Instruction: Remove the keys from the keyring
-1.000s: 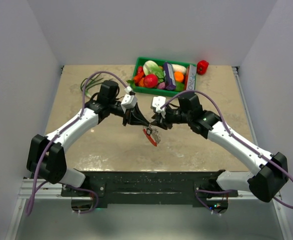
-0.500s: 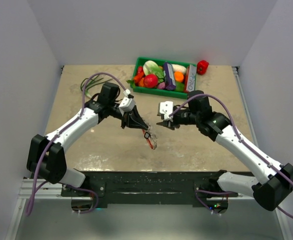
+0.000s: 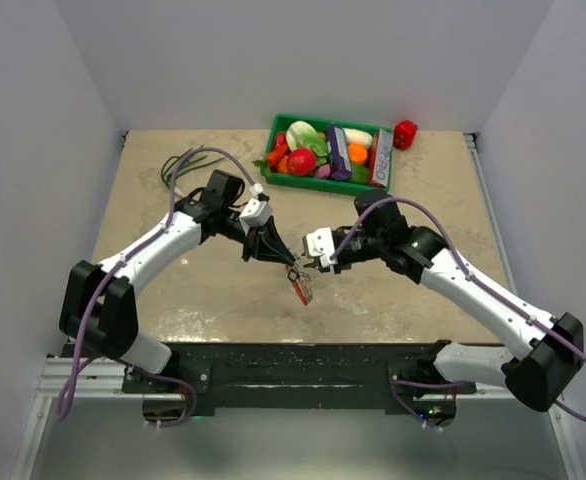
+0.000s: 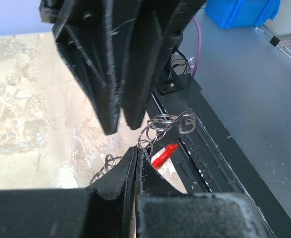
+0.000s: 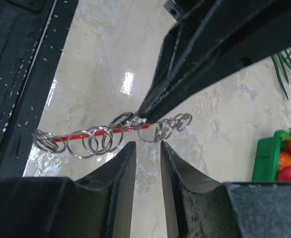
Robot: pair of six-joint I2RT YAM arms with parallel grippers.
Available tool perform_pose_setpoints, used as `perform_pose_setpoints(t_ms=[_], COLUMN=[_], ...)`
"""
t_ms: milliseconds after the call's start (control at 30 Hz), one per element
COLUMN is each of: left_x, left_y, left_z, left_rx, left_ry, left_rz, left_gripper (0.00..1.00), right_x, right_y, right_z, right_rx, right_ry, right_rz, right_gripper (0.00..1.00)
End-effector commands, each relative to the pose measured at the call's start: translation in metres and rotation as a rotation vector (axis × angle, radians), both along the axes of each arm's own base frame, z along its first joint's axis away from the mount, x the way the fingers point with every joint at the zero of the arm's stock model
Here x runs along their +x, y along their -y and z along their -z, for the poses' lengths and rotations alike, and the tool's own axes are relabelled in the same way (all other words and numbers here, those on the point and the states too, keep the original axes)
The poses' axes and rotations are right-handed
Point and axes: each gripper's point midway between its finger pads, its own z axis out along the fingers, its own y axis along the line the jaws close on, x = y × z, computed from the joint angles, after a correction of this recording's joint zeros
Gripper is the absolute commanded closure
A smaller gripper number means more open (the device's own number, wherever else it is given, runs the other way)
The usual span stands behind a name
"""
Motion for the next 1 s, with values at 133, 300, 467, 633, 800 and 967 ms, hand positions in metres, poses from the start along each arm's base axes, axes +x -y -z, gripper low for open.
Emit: perform_pose_setpoints(t_ms=[133,300,467,633,800,967], left_x=[-0.009,-0.01,-0.009,-0.007,-0.008,-0.009], left_y=[0.003,0.003,0.002,0.001,-0.002,-0.004], left_z=[-0.027,-0.031,-0.032,-0.034,-0.038,-0.039], left_rx=[-0.12,-0.127,-0.129,-0.133,-0.15,-0.159], left_ry=[0.007,0.004,0.015,0.02,0.014,0.012], left_rz=[0.088,0.093,0.087,0.083,0.084,0.085], left_gripper=[1.0,1.0,1.0,1.0,1.0,1.0], right_x=[-0.014,-0.01,-0.012,-0.008,0.0,-0.004], right_y=[-0.013,-0.014,-0.013,-0.016,-0.02,-0.019], right_z=[-0.017,-0.007,-0.008,-0.005,0.005,0.008], right_rx=[0.046,0.017,0.021,0.023,0.018,0.002], right_ry=[0.073,0.098,0.074,0.073,0.08,0.093], right_rz=[-0.121,-0.119,-0.088,-0.043,-0.022,-0.049], right_gripper=[0.69,0.67,0.63,0.57,0.6,0.64])
